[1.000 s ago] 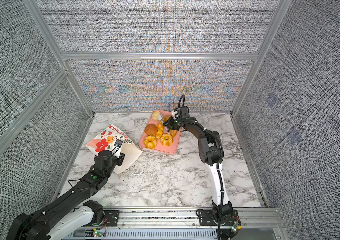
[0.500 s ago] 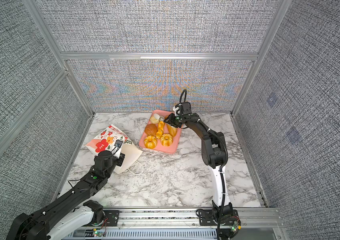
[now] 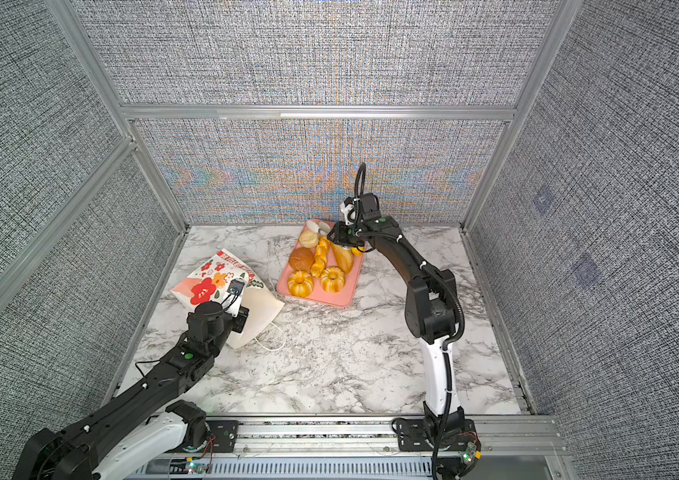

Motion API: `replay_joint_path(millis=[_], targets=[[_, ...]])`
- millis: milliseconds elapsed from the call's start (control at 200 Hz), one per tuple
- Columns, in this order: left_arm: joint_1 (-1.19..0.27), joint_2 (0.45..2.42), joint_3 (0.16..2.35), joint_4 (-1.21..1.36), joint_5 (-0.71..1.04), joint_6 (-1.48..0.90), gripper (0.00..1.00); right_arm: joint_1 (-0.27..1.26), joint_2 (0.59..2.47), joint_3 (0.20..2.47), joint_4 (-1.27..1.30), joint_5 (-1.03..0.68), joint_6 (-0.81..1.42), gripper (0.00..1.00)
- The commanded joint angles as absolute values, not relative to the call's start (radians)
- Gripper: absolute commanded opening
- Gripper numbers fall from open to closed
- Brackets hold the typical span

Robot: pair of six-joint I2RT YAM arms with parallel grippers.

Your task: Take the fake bread out of the paper bag

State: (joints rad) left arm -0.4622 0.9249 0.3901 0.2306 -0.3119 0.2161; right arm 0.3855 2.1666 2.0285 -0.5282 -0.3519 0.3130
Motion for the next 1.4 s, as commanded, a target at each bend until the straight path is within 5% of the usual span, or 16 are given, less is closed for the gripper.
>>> replay_joint_path(millis=[0, 415, 1396], targets=[[-0.460, 0.922, 0.387, 0.248, -0.310, 0.208, 0.00, 0.445, 2.140, 2.037, -0.562, -0.179, 0.124, 0.40], [-0.461, 0.905, 0.380, 0.240, -0.318, 0.207, 0.00, 0.630, 2.255, 2.121, -0.591, 0.341, -0.108, 0.40], [-0.460, 0.895, 0.376, 0.236, -0.323, 0.206, 0.00, 0.703, 2.477, 2.399, -0.771, 0.420, -0.061, 0.39]])
